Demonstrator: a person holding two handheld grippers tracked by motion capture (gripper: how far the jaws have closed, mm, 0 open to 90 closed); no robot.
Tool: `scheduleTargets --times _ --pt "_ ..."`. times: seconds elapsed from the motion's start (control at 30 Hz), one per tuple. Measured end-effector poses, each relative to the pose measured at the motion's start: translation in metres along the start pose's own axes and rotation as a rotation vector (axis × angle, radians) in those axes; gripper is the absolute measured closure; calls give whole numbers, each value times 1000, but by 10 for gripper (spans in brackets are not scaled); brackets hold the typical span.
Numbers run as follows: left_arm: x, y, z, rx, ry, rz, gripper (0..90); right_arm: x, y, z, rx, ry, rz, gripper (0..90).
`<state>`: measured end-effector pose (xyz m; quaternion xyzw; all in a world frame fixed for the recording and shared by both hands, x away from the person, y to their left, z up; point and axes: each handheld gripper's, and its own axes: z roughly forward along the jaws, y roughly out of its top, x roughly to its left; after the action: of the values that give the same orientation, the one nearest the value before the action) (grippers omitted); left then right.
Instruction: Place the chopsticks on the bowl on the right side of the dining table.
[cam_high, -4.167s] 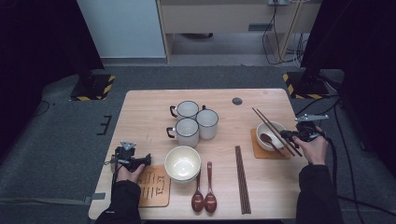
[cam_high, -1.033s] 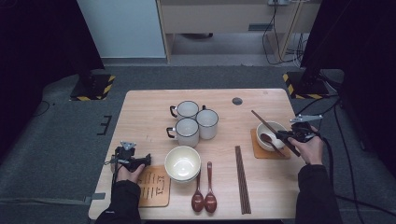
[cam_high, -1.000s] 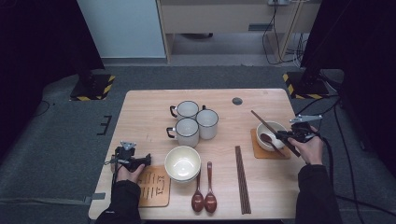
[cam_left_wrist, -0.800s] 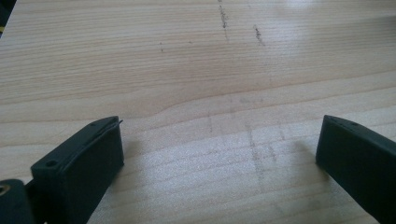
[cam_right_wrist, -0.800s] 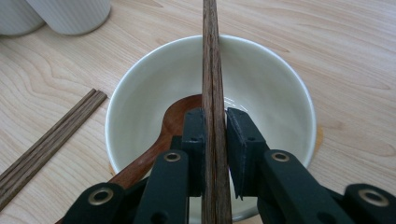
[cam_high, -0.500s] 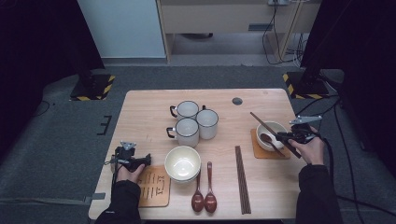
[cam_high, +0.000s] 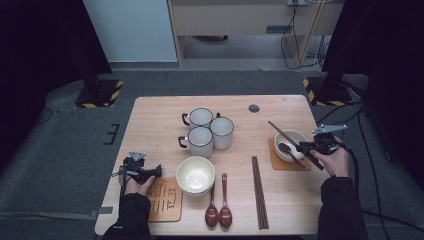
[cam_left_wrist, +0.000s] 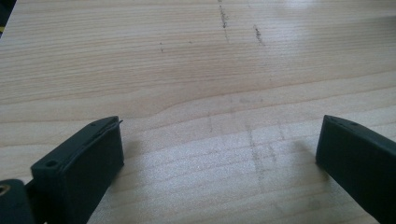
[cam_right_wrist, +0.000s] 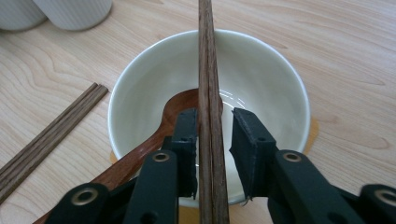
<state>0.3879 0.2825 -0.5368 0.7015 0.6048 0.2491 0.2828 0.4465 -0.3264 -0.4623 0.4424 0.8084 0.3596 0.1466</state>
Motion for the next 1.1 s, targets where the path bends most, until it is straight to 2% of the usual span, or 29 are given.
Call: scheduleTargets --times 0.2,0.47,0.8,1.1 --pt "0 0 0 0 0 0 0 1 1 -7 -29 2 6 677" --pt "0 0 0 0 0 0 0 10 4 -19 -84 -13 28 693" --pt "0 0 0 -2 0 -3 0 17 -3 -34 -104 -39 33 774" --pt "0 0 0 0 0 0 0 22 -16 -46 -108 -61 49 801"
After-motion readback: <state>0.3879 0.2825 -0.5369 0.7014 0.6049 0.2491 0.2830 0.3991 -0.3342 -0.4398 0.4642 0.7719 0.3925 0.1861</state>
